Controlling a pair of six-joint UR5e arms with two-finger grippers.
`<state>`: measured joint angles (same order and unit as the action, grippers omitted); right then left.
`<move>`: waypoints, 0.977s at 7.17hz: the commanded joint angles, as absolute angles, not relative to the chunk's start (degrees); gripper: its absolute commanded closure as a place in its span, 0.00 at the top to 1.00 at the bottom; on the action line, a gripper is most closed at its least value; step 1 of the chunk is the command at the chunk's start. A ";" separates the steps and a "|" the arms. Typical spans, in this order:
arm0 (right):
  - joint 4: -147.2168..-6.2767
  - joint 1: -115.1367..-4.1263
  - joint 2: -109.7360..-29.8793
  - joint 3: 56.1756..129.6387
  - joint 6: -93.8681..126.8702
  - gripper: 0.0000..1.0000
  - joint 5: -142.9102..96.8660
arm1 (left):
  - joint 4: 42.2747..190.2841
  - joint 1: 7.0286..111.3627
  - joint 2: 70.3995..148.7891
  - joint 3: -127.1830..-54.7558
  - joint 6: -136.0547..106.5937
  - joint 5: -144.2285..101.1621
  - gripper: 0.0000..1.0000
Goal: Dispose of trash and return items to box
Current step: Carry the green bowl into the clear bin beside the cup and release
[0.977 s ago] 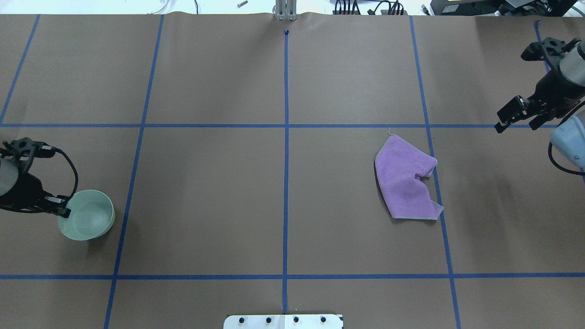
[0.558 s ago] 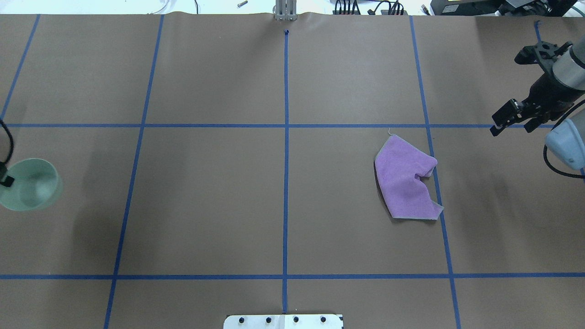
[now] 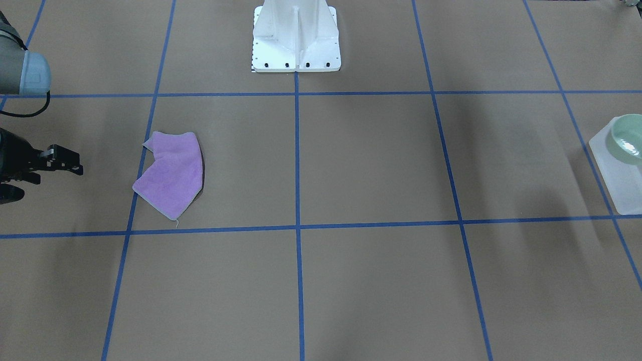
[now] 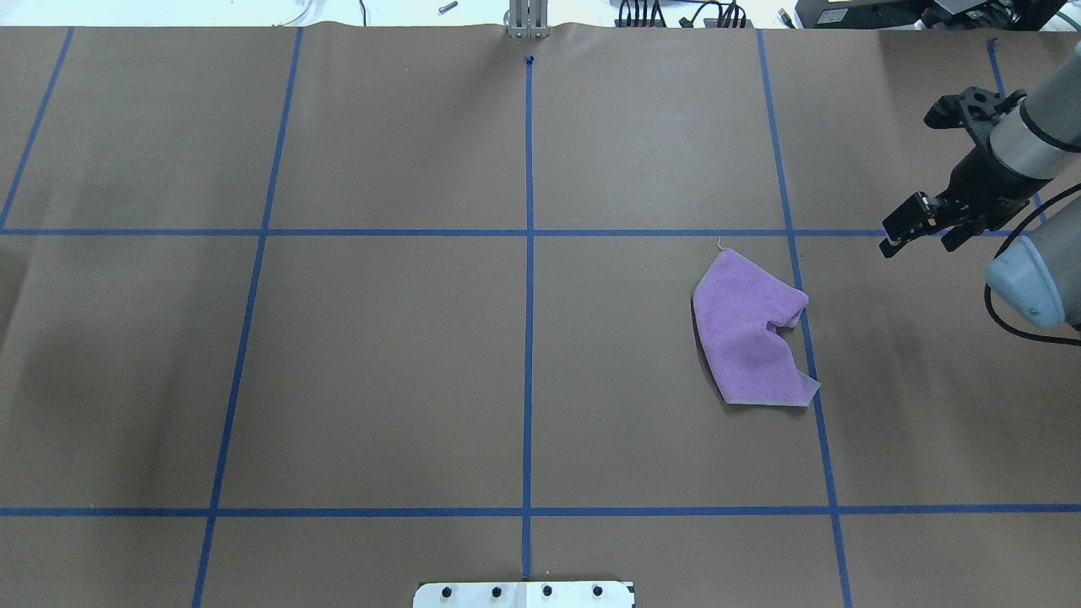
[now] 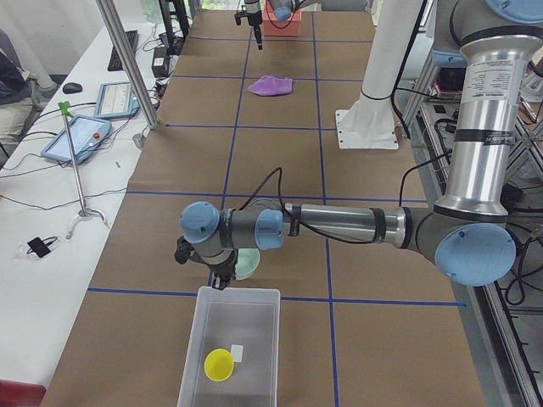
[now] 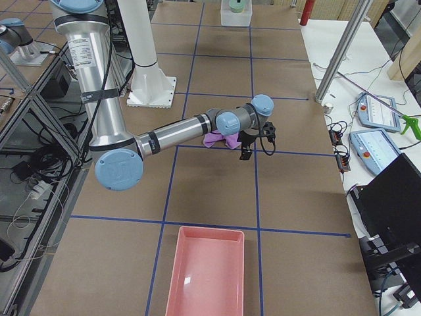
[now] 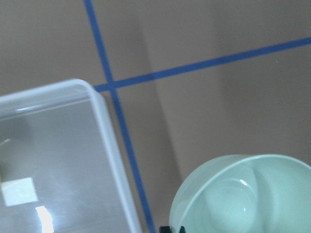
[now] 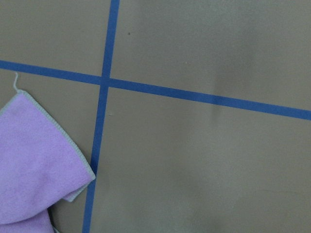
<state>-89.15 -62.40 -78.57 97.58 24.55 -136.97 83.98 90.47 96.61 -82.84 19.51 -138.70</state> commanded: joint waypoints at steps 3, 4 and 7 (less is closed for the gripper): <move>-88.33 -61.44 -78.57 97.56 25.49 1.00 -136.49 | 85.60 95.54 103.01 -65.04 26.74 -138.87 0.00; -88.33 -61.44 -78.57 97.47 25.40 1.00 -136.49 | 92.65 95.36 102.66 -59.73 25.59 -138.87 0.00; -88.33 -61.35 -78.57 97.47 25.40 1.00 -136.49 | 104.76 94.92 102.57 -53.35 16.72 -138.95 0.00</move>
<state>-88.33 -61.41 -78.58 97.46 25.44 -136.49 101.70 95.09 102.62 -54.76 19.67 -138.89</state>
